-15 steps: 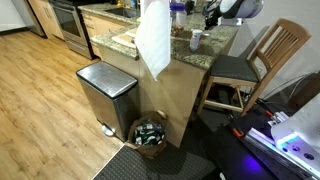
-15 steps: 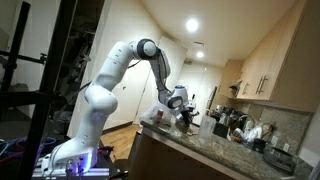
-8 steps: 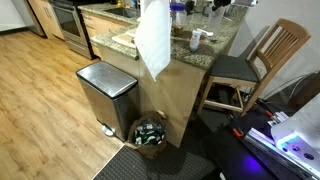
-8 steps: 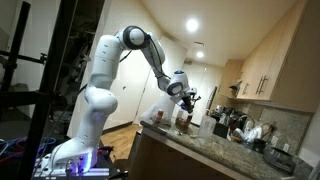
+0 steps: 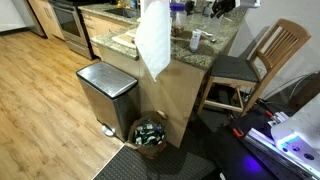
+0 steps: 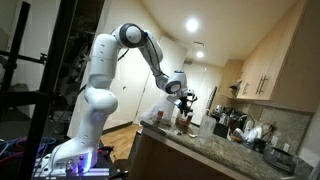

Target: Pick up the silver spoon from the countertop and place it on top of the container with a blue lid

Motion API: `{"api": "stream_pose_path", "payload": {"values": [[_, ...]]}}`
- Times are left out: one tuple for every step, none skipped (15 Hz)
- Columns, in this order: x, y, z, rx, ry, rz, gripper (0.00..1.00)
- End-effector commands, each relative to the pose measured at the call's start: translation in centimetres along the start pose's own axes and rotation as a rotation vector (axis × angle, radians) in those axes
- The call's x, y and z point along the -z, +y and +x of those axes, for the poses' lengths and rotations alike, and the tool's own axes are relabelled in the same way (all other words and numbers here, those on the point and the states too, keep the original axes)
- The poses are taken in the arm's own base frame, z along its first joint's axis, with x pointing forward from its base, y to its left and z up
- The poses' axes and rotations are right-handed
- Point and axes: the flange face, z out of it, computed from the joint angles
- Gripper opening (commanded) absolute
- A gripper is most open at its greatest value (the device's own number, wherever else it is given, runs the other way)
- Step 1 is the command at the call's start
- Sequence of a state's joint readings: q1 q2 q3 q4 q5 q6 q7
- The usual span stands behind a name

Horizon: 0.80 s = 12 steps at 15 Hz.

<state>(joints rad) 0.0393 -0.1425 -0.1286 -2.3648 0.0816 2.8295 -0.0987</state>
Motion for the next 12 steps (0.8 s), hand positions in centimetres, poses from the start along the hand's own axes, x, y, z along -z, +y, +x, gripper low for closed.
{"api": "stream_pose_path", "payload": {"values": [[-2.6, 0.4, -1.6, 0.098, -0.114, -0.035, 0.76], [-3.5, 0.5, -1.8, 0.125, -0.127, -0.054, 0.84], [-4.5, 0.5, -2.0, 0.150, -0.129, -0.071, 0.91], [-5.3, 0.5, -2.2, 0.172, -0.128, -0.085, 0.99], [-5.7, 0.4, -2.3, 0.177, -0.107, -0.097, 1.00], [-4.4, 0.2, -2.3, 0.154, -0.125, -0.074, 0.88], [-5.0, 0.2, -2.5, 0.163, -0.120, -0.083, 0.96], [-5.5, 0.2, -2.7, 0.168, -0.120, -0.086, 1.00], [-6.5, 0.5, -2.7, 0.168, -0.132, -0.095, 1.00], [-7.2, 0.1, -2.7, 0.169, -0.143, -0.080, 1.00], [-7.9, -0.3, -2.8, 0.170, -0.146, -0.072, 1.00], [-8.5, -0.7, -2.8, 0.168, -0.148, -0.065, 1.00]]}}
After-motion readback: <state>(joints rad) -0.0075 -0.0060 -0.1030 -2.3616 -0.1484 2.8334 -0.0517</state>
